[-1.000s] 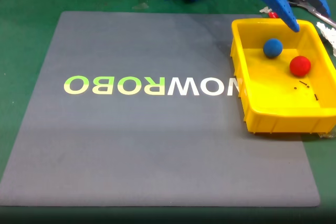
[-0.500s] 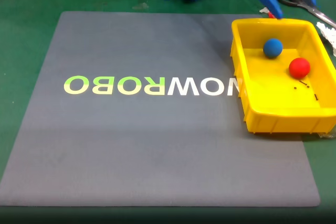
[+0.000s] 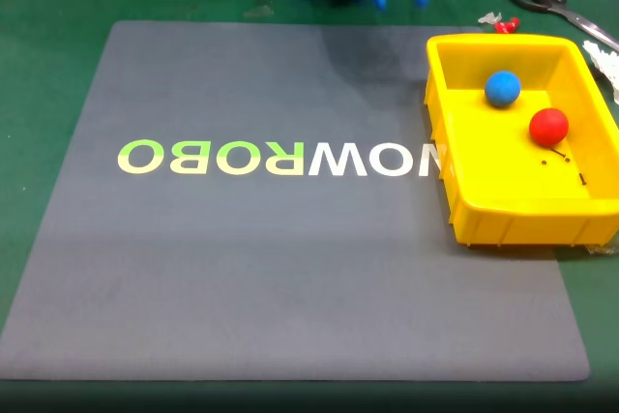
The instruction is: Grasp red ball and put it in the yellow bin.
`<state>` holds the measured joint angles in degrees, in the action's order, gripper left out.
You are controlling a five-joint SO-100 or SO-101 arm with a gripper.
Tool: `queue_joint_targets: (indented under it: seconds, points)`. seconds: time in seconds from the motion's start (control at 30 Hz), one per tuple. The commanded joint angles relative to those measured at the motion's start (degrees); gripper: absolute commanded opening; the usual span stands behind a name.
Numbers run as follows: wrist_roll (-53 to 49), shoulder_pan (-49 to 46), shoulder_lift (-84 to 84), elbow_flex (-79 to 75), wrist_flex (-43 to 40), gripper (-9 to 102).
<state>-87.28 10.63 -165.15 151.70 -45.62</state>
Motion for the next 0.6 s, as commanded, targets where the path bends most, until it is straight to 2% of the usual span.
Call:
queue_joint_targets:
  seconds: [0.0, 0.17, 0.4, 0.57]
  points:
    - [0.8, -1.6, -11.8, 3.2, -4.7, 6]
    - [0.8, -4.5, -25.5, 11.8, -13.1, 0]
    - [0.4, -9.7, -25.5, 16.9, -18.4, 0]
    - [1.1, -9.8, -25.5, 24.5, -18.6, 0]
